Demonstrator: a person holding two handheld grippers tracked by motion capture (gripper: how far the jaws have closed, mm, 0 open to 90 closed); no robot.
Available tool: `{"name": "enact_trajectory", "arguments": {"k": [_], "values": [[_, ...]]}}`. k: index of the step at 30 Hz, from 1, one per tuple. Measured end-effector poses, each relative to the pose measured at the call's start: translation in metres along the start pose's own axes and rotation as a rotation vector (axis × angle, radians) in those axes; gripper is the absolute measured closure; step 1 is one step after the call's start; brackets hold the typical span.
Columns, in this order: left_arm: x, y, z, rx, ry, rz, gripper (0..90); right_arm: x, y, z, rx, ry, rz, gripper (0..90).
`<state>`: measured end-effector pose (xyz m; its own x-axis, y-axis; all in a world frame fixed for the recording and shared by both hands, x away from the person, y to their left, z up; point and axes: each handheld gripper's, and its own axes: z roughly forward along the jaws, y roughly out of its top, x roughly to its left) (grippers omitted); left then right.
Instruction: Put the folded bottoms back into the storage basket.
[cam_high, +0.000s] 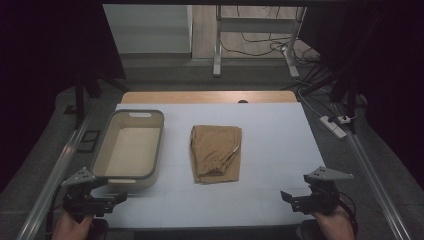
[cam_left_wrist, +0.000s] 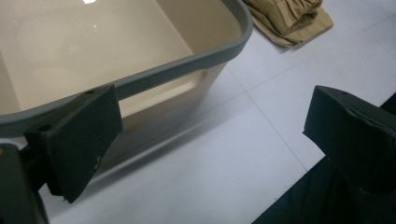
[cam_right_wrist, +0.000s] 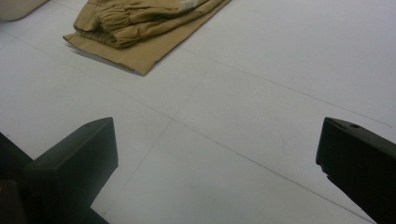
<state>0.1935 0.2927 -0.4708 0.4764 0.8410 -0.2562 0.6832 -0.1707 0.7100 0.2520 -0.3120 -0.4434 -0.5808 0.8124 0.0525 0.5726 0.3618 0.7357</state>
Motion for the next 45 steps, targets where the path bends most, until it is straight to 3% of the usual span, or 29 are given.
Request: {"name": "enact_trajectory", "arguments": {"k": [8, 12, 16, 18, 30, 45], "values": [[0.001, 0.001, 0.001, 0.014, -0.040, 0.015, 3.2, 0.001, 0.001, 0.002, 0.013, 0.003, -0.007, 0.0], [0.000, 0.001, 0.001, 0.014, -0.034, 0.019, 3.2, 0.002, 0.001, 0.002, 0.017, 0.002, -0.014, 0.0], [-0.004, 0.003, 0.001, -0.010, -0.047, 0.025, 0.7, 0.003, 0.001, 0.002, 0.023, 0.000, -0.019, 0.0], [-0.010, 0.007, 0.001, 0.000, -0.047, 0.061, 0.5, 0.003, 0.001, 0.002, 0.023, -0.001, -0.021, 0.0], [-0.019, 0.014, 0.010, 0.024, -0.059, 0.124, 0.2, 0.003, 0.001, 0.003, 0.028, 0.004, -0.025, 0.0], [-0.033, 0.024, 0.026, -0.031, -0.128, 0.167, 0.0, 0.004, 0.001, 0.004, 0.037, 0.004, -0.038, 0.0]]}}
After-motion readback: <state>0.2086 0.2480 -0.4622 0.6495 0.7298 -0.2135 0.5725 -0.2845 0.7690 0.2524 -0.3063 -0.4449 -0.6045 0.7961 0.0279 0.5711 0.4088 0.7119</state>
